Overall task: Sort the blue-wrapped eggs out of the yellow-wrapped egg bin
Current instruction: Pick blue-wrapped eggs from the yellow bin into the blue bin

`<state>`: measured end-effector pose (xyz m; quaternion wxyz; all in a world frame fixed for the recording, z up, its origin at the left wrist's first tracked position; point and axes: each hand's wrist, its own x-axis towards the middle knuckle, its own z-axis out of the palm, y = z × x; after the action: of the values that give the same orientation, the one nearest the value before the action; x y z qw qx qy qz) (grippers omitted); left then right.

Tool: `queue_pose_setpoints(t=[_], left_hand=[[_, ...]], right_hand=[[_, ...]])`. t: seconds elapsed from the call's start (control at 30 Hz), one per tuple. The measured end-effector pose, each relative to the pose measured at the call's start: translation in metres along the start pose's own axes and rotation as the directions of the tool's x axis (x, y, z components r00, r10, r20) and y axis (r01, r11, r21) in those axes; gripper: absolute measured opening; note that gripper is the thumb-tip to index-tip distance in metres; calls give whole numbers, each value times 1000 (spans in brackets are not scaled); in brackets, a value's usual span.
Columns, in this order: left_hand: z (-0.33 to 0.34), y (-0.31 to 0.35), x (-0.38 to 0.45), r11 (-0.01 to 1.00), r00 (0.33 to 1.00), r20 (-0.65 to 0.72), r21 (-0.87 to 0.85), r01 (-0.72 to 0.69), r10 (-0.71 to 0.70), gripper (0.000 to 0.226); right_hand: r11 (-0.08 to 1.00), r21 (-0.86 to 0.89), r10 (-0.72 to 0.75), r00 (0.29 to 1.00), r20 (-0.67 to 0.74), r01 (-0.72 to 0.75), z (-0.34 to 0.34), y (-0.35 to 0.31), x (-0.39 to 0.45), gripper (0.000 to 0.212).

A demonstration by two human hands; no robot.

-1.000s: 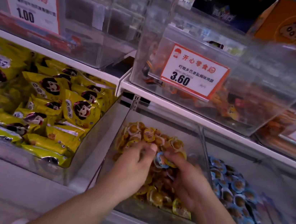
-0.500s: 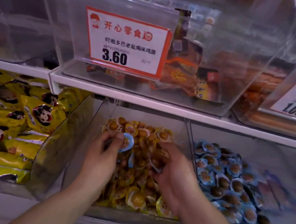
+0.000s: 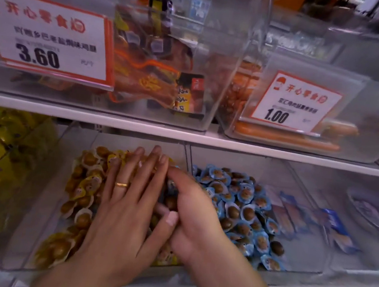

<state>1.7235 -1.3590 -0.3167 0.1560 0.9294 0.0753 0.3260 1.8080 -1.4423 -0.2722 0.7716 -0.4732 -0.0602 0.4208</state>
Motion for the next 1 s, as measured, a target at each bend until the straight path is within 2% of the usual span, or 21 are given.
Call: queue_pose_setpoints(t=[0.07, 0.13, 0.23, 0.33, 0.43, 0.57, 0.7, 0.77, 0.83, 0.9, 1.0], left_hand=[[0, 0, -3, 985, 1000, 19, -170, 5, -2, 66], [-1, -8, -5, 957, 996, 59, -278, 86, -73, 61], [3, -35, -6, 979, 977, 130, -90, 183, -170, 48], [7, -66, -9, 959, 919, 275, 50, 281, -283, 41], [8, -90, -13, 944, 849, 419, 80, 319, -322, 39], [12, -97, -14, 939, 829, 449, 80, 335, -334, 36], [7, -88, -9, 884, 816, 388, -7, 468, -429, 26], [-3, -85, -5, 872, 849, 280, -71, 484, -448, 17], [-20, -82, -4, 886, 894, 111, -124, 447, -435, 15], [-45, -78, -7, 892, 902, -40, -179, 416, -429, 20], [-81, -77, -25, 876, 875, -197, -303, 375, -443, 24]], right_hand=[[989, -35, -143, 989, -42, 141, -11, -11, -1, 24], [966, -102, -243, 968, -64, 236, -24, -28, -2, 19], [911, -273, -356, 924, -138, 310, -54, -56, 9, 5], [901, -392, -314, 905, -288, 187, -88, -80, 26, 23], [848, -526, -306, 865, -398, 58, -125, -91, 38, 21], [814, -570, -421, 794, -439, 116, -137, -85, 40, 20], [643, -723, -617, 731, -292, 253, -118, -65, 35, 18], [497, -794, -714, 685, -144, 352, -100, -53, 32, 21], [366, -820, -764, 645, 5, 440, -78, -40, 29, 22], [301, -809, -756, 643, 120, 505, -54, -27, 24, 19], [238, -783, -623, 709, 331, 575, -14, -2, 19, 25]])
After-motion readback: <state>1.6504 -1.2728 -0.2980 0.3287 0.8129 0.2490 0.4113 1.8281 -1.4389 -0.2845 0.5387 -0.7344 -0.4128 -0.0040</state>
